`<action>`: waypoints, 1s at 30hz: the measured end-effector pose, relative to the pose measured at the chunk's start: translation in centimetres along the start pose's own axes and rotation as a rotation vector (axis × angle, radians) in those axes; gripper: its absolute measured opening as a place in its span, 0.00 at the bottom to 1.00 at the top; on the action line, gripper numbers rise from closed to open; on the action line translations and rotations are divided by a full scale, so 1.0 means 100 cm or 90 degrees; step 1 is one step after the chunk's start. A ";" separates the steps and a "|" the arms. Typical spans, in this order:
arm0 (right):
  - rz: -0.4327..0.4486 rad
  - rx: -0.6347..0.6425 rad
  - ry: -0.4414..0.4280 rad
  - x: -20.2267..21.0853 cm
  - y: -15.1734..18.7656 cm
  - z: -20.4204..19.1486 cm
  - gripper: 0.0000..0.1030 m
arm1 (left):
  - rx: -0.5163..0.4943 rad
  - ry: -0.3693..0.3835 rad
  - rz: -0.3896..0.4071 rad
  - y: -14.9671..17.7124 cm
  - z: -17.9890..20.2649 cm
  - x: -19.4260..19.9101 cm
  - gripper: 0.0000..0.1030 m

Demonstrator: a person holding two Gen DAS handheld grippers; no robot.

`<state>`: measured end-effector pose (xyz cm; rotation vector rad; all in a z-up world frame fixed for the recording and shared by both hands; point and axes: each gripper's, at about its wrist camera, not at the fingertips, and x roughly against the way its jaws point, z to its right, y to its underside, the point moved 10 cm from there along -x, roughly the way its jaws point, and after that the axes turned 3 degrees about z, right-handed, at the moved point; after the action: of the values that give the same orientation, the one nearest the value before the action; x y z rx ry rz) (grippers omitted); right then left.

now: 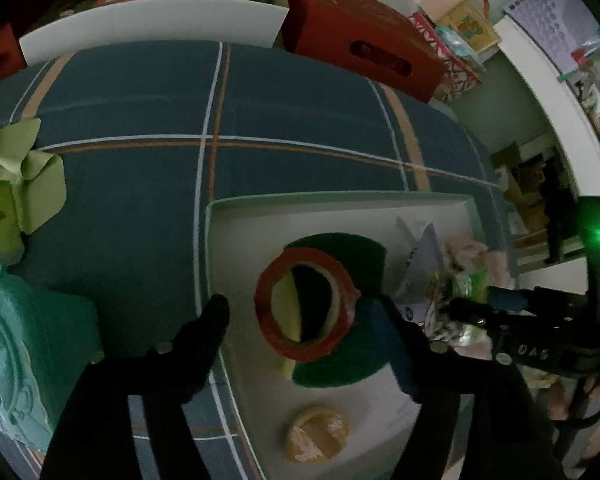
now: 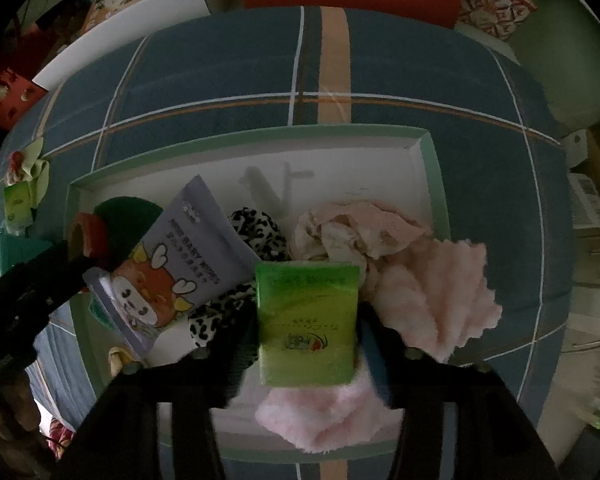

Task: Organize soft objects
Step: 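Open the right tool to drop the tissue packet while the left tool releases the tape in the tray, then move both tools back from the tray to the pile of items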

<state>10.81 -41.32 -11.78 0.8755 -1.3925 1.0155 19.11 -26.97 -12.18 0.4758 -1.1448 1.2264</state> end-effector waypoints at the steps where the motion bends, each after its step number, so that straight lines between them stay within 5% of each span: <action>1: 0.005 0.004 0.006 0.003 -0.001 0.000 0.67 | 0.005 0.007 -0.001 0.000 0.001 0.003 0.81; 4: 0.010 0.012 0.019 0.006 -0.002 0.001 0.68 | -0.007 -0.017 0.016 -0.003 0.002 0.013 0.89; 18: 0.049 0.027 0.058 0.067 0.006 -0.009 0.76 | -0.034 -0.053 0.076 -0.015 0.009 0.080 0.89; 30: 0.074 0.033 0.074 0.121 0.016 -0.037 0.76 | -0.028 -0.105 0.097 0.001 -0.030 0.152 0.89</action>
<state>9.70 -36.71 0.04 0.7675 -1.3350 1.1782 19.00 -17.13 -0.20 0.4708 -1.3659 1.3087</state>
